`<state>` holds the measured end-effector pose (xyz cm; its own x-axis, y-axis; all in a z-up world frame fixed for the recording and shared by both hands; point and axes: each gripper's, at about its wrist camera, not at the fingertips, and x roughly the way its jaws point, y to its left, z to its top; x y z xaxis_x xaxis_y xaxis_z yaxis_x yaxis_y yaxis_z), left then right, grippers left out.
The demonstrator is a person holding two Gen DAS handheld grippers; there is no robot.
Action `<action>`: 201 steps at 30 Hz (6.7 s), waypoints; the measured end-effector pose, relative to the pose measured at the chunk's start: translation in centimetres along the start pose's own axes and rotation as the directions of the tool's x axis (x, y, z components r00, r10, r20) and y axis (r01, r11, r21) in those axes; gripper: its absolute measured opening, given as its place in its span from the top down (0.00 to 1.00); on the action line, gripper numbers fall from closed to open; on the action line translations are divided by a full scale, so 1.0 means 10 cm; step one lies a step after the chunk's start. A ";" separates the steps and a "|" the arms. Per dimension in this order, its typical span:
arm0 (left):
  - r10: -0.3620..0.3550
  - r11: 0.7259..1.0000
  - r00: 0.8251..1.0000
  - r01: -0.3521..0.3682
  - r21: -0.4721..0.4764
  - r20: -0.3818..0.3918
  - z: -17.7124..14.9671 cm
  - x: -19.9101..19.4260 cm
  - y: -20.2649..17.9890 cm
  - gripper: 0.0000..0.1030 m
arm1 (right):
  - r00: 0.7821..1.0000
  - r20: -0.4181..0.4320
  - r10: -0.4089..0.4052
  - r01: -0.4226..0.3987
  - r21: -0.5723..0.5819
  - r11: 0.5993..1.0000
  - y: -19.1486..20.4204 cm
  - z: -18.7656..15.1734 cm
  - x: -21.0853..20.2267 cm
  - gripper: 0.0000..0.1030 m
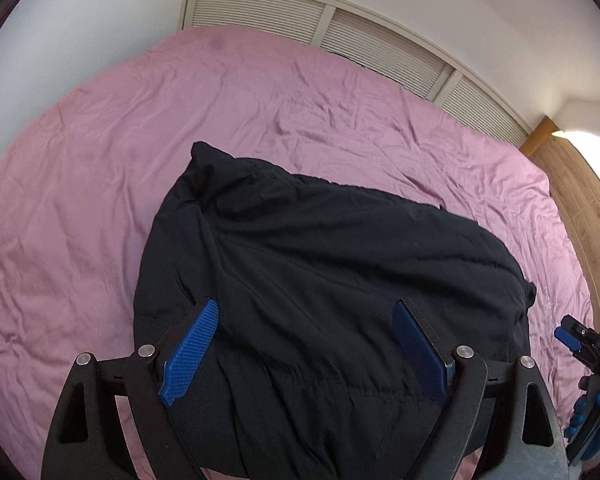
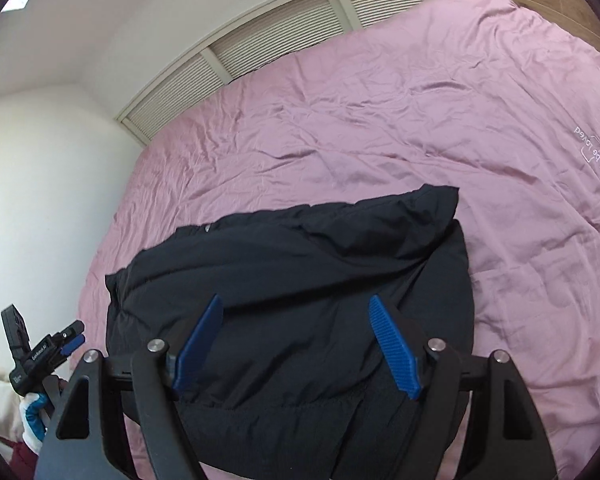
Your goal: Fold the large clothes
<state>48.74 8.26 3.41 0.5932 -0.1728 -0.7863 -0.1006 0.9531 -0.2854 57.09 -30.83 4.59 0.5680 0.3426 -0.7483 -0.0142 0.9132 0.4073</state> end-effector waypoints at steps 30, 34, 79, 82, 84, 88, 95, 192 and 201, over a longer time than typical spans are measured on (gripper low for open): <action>0.130 0.942 0.991 -0.113 0.316 -0.034 0.52 1.68 -0.95 0.08 | 0.991 -0.059 -0.120 0.104 -0.226 0.969 0.54 0.13 1.62 0.23; 0.150 0.947 0.986 -0.122 0.299 -0.073 0.68 1.99 -0.96 0.02 | 0.987 -0.098 -0.128 0.106 -0.206 0.973 0.44 0.39 1.88 0.22; 0.131 0.987 0.987 -0.121 0.106 -0.092 0.98 2.27 -0.20 0.01 | 0.975 -0.131 -0.179 0.166 -0.102 0.981 -0.29 0.62 2.13 0.07; 0.150 0.985 0.981 -0.136 0.108 -0.127 1.00 2.47 -0.21 0.00 | 0.975 -0.138 -0.173 0.161 -0.090 0.983 -0.34 0.68 2.31 0.04; 0.162 0.983 0.975 -0.147 0.107 -0.152 1.02 2.59 -0.21 0.00 | 0.975 -0.149 -0.166 0.157 -0.076 0.985 -0.38 0.71 2.42 0.02; 0.188 0.979 0.964 -0.170 0.109 -0.189 1.05 2.66 -0.23 0.00 | 0.968 -0.179 -0.174 0.165 -0.064 0.984 -0.43 0.75 2.57 0.00; 0.194 0.979 0.969 -0.182 0.088 -0.156 1.05 2.22 -0.23 0.01 | 0.958 -0.221 -0.181 0.177 -0.038 0.983 -0.43 0.71 2.32 0.00; 0.301 0.927 0.946 -0.320 0.195 0.123 0.08 0.97 0.27 0.01 | 0.982 -0.158 -0.102 0.117 0.085 0.989 -1.20 -0.32 0.90 0.00; 0.172 0.977 0.985 -0.172 0.125 0.009 0.13 1.11 0.53 0.01 | 0.980 -0.201 -0.007 0.037 0.145 0.989 -1.29 -0.38 1.11 0.00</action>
<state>55.82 11.69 -6.16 0.5739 -0.0038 -0.8189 -0.1004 0.9921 -0.0750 60.50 -37.98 -10.97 0.3914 0.3735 -0.8410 0.1264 0.8834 0.4512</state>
